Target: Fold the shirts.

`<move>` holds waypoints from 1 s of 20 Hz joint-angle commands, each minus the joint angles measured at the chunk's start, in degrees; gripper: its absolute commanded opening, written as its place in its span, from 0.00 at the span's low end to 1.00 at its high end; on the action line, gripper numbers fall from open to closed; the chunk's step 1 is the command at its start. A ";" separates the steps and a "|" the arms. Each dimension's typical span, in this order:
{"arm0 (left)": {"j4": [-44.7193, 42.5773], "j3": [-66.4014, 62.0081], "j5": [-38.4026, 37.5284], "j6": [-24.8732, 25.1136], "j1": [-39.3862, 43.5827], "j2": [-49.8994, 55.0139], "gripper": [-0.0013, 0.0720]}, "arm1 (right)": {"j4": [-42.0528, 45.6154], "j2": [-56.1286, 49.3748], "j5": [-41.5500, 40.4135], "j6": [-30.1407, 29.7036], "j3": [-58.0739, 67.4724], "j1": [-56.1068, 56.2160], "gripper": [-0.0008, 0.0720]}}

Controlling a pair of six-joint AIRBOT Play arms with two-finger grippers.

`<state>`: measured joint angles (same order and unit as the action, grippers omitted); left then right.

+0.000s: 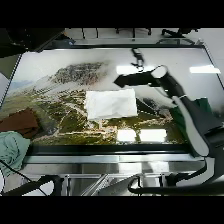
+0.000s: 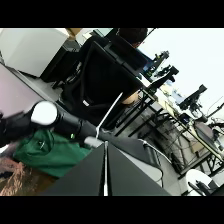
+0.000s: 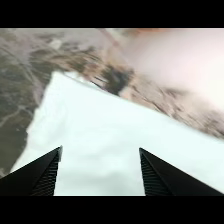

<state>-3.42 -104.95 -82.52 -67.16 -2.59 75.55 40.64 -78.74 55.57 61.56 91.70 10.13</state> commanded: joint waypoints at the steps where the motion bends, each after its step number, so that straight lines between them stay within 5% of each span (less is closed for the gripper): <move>1: 0.00 0.28 -0.04 0.13 -0.07 -0.20 0.04 | 5.22 -0.11 16.79 5.33 -1.03 -12.57 0.92; 14: -0.04 0.28 -0.09 0.24 -0.04 -0.17 0.04 | -6.99 -16.59 13.75 -0.28 -2.03 -6.05 0.92; 15: -0.04 0.28 -0.09 0.26 -0.04 -0.17 0.04 | -8.11 -16.81 13.42 -0.31 -2.03 -5.97 0.90; 16: -0.04 0.31 -0.09 0.26 -0.04 -0.17 0.04 | -9.11 -16.83 13.44 -0.31 -2.03 -5.97 0.68; 17: -0.04 0.28 -0.17 0.26 -0.04 -0.17 0.04 | -9.97 -16.76 13.49 -1.25 -2.01 -6.03 0.60; 19: -0.04 0.28 -0.70 0.24 -0.04 -0.17 0.04 | -11.43 -16.26 15.37 -1.77 -1.88 -6.82 0.75; 20: -0.02 0.28 -1.25 0.24 -0.07 -0.17 0.04 | -11.54 -15.65 16.70 -1.77 -1.88 -7.45 0.74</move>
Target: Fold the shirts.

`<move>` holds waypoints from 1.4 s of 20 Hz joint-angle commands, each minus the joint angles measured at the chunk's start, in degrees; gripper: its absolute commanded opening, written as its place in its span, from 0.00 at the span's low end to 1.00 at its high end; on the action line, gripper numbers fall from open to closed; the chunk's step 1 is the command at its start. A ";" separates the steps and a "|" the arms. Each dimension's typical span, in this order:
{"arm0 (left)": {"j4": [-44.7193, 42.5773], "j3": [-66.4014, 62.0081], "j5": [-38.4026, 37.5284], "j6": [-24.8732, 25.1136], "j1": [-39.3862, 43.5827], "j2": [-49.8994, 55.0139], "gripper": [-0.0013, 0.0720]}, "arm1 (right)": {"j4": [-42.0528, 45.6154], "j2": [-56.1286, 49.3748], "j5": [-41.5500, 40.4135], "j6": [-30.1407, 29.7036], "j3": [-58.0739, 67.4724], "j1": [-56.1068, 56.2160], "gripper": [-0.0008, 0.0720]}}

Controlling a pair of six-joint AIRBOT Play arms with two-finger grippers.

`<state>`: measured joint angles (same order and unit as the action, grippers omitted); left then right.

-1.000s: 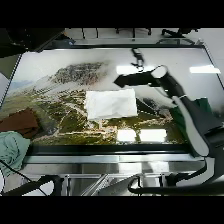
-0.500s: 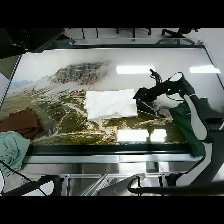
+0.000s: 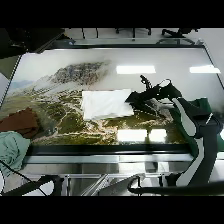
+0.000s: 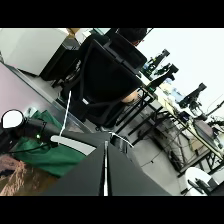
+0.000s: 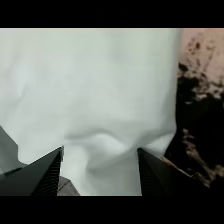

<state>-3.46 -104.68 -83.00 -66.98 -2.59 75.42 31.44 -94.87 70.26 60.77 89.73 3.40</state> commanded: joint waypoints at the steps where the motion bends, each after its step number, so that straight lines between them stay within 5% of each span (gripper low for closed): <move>1: 0.00 0.02 -1.31 0.07 -0.04 -0.04 0.04 | -2.25 1.31 3.32 -0.96 0.09 -1.55 0.74; 4: 0.02 0.04 -1.49 0.07 -0.04 -0.04 0.04 | -1.68 3.61 3.85 -0.96 0.09 -4.46 0.74; 6: 0.02 0.02 -1.33 0.09 -0.04 -0.04 0.04 | -1.51 3.87 3.04 -0.98 0.07 -6.05 0.92; 20: 0.04 0.02 -1.05 1.57 -0.04 -0.04 0.04 | -1.84 -2.99 -1.90 -1.01 0.07 1.73 0.92; 21: 0.02 0.02 -1.07 1.57 -0.04 -0.04 0.04 | -3.45 -2.99 -0.59 -1.01 0.09 2.34 0.84; 25: 0.07 0.02 -1.07 1.57 -0.04 -0.04 0.04 | -10.95 -0.59 5.70 -2.51 1.05 2.51 0.13; 26: 0.07 0.02 -1.07 1.55 -0.07 -0.07 0.04 | -10.93 1.18 5.64 -2.60 1.62 2.51 0.03; 28: 0.09 0.02 -1.07 1.55 -0.04 -0.04 0.04 | -10.86 5.64 4.11 -3.80 3.37 2.03 0.03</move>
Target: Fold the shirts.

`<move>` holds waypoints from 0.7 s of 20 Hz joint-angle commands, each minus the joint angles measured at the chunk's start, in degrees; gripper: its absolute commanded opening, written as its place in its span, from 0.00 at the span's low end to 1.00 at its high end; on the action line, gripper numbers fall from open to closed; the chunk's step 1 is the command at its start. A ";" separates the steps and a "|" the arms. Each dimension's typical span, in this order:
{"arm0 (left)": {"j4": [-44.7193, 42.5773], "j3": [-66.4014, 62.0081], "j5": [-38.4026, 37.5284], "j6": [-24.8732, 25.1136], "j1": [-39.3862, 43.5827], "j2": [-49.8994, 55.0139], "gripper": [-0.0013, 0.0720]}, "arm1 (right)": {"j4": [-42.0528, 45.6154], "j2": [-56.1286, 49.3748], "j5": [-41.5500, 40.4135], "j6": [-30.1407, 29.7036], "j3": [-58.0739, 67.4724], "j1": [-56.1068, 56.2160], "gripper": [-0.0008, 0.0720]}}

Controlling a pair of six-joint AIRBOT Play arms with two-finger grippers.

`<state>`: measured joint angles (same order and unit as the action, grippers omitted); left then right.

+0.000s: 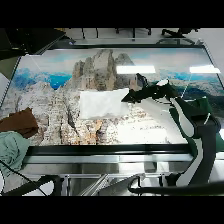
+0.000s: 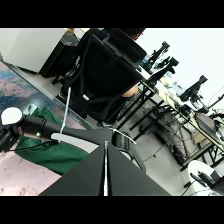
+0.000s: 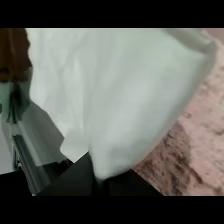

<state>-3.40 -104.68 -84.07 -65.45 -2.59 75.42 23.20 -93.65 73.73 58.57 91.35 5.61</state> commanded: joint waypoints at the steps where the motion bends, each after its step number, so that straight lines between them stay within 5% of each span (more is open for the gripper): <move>1: 0.02 0.02 0.00 0.02 -0.04 -0.04 0.04 | -2.36 6.67 -0.72 -1.60 2.60 -0.98 0.03; 9: -0.04 0.02 0.02 0.04 -0.02 -0.04 0.04 | 3.21 23.85 -6.54 8.02 3.72 -22.51 0.03; 14: -0.09 0.02 -0.76 -0.11 0.52 0.85 0.04 | 15.45 31.15 -4.57 22.97 3.69 -39.45 0.03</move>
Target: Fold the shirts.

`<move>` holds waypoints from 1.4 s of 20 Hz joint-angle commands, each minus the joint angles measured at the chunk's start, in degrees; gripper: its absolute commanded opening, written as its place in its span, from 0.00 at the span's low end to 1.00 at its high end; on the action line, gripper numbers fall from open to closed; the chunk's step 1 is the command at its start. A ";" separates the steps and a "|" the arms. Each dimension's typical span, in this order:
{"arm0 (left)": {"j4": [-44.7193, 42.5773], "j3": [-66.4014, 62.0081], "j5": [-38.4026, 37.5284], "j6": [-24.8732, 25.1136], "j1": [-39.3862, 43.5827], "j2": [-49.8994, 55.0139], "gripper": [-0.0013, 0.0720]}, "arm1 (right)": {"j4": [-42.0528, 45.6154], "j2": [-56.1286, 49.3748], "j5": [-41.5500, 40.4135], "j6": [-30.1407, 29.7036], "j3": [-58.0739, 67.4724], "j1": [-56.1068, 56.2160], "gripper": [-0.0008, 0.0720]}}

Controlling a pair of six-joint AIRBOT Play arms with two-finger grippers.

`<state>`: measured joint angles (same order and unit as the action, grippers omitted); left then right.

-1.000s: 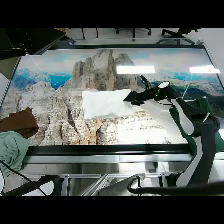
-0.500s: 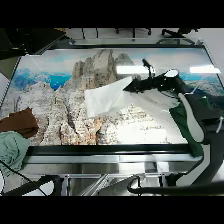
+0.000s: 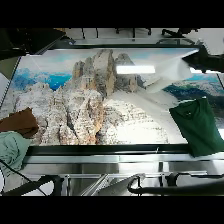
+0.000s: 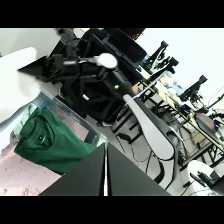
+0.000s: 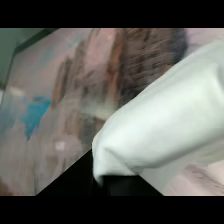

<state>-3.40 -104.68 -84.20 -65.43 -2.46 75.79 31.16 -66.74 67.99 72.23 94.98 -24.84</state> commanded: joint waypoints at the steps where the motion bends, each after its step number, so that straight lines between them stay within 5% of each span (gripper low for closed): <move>1: -0.02 0.04 -1.60 -0.31 0.39 0.70 0.04 | 10.73 5.44 3.02 12.63 0.04 -11.89 0.03; 5: 0.00 0.11 -6.19 -2.10 0.39 1.25 0.04 | 24.33 10.21 16.39 22.95 -0.15 -18.51 0.03; 12: 0.00 0.13 -7.63 -2.10 0.39 1.64 0.04 | 41.75 18.82 29.57 27.26 -2.62 -19.61 0.03; 24: -0.09 0.13 -10.43 -2.08 0.39 1.64 0.04 | 50.45 20.46 17.75 25.29 -38.34 -19.61 0.03; 25: -0.09 0.13 -10.80 -2.10 0.39 1.64 0.04 | 51.36 19.37 17.99 25.09 -38.36 -19.61 0.09; 26: -0.09 0.13 -10.88 -2.08 0.39 1.64 0.04 | 51.80 18.67 18.34 25.11 -38.29 -19.61 0.44; 27: -0.09 0.13 -10.86 -2.08 0.39 1.64 0.04 | 51.78 18.34 18.49 25.11 -37.92 -19.61 0.66; 28: -0.09 0.13 -10.75 -2.08 0.39 1.64 0.04 | 51.78 18.32 18.91 25.11 -36.94 -19.58 0.66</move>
<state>-3.46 -104.57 -94.43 -67.64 -2.07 77.38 81.54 -47.33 87.29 97.89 58.65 -44.40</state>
